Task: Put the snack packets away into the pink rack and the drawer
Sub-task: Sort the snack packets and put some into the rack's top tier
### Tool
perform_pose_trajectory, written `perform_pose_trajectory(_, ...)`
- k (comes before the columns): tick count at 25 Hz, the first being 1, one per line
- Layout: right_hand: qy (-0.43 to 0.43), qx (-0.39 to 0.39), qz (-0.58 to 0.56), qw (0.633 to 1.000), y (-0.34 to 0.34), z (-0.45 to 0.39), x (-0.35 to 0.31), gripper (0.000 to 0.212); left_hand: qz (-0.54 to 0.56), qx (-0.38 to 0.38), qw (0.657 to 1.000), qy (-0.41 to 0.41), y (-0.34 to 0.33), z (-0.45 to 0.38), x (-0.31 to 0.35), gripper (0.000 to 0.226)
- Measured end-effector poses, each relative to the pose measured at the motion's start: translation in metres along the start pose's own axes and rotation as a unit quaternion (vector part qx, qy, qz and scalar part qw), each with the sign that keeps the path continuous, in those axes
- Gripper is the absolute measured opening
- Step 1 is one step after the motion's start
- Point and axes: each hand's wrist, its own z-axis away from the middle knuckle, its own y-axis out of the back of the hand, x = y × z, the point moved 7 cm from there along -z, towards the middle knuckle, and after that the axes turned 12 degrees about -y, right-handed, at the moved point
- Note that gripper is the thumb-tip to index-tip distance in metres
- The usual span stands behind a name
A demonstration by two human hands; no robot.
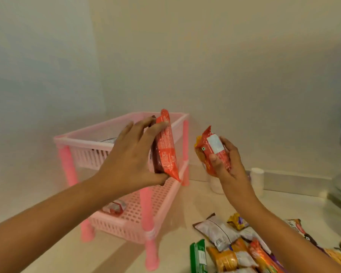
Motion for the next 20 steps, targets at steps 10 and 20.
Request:
perform_pose_trajectory(10, -0.012, -0.049, 0.064, 0.997, -0.081, -0.139, -0.049, 0.055, -0.180, -0.059, 0.982, 0.026, 0.011, -0.067, -0.169, 0.106)
perform_pose_trajectory(20, 0.003, -0.136, 0.406, 0.904, -0.153, -0.239, 0.001, 0.072, -0.169, -0.270, 0.941, 0.117, -0.101, -0.078, -0.297, 0.107)
